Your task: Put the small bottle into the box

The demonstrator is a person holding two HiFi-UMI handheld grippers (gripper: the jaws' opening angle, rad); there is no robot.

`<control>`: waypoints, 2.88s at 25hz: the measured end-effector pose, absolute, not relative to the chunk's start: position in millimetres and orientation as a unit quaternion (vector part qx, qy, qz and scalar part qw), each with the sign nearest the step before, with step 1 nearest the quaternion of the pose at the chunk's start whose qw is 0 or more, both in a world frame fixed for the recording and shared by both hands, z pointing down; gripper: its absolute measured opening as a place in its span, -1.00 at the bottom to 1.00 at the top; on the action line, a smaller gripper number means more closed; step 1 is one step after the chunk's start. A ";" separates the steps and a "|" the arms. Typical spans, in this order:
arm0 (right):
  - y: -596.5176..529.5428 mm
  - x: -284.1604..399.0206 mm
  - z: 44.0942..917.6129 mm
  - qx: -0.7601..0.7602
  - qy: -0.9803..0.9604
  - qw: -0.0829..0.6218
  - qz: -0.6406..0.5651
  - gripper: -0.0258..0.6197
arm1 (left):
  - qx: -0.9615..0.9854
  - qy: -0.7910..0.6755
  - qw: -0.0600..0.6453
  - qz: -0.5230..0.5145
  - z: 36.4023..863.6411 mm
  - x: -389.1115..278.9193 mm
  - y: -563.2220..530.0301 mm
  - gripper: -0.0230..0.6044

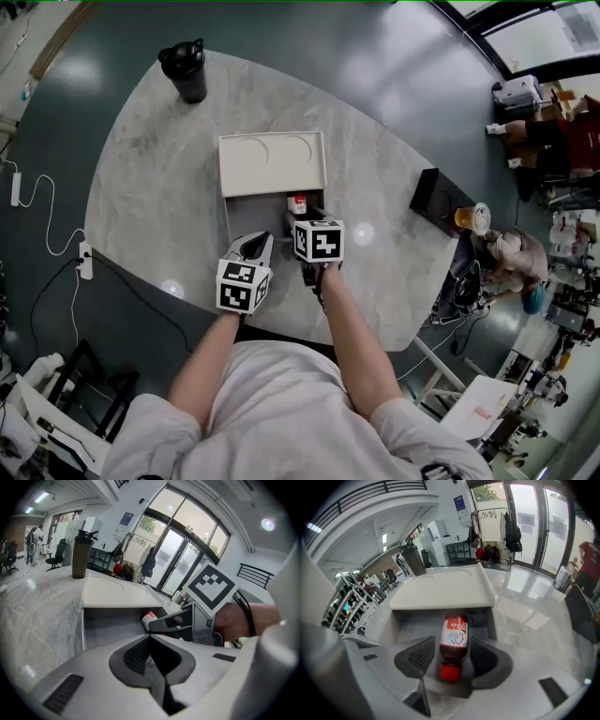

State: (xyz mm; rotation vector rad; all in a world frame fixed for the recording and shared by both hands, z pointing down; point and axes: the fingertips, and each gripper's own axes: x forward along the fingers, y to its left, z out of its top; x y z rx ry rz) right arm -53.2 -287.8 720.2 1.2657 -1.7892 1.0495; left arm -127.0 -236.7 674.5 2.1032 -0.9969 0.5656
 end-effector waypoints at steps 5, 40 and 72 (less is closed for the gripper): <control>-281.0 -47.4 703.0 0.495 -0.710 0.315 0.389 -0.19 | 0.818 -0.397 0.354 0.219 666.0 -124.2 -232.7 -0.86; -156.7 72.5 435.2 0.613 -0.779 0.078 0.110 -0.84 | 0.872 -0.448 0.175 0.092 460.6 -38.0 -168.3 -0.86; -79.0 136.1 273.1 0.661 -0.747 -0.028 -0.058 -0.84 | 0.901 -0.434 0.008 -0.025 296.5 10.2 -114.4 -0.86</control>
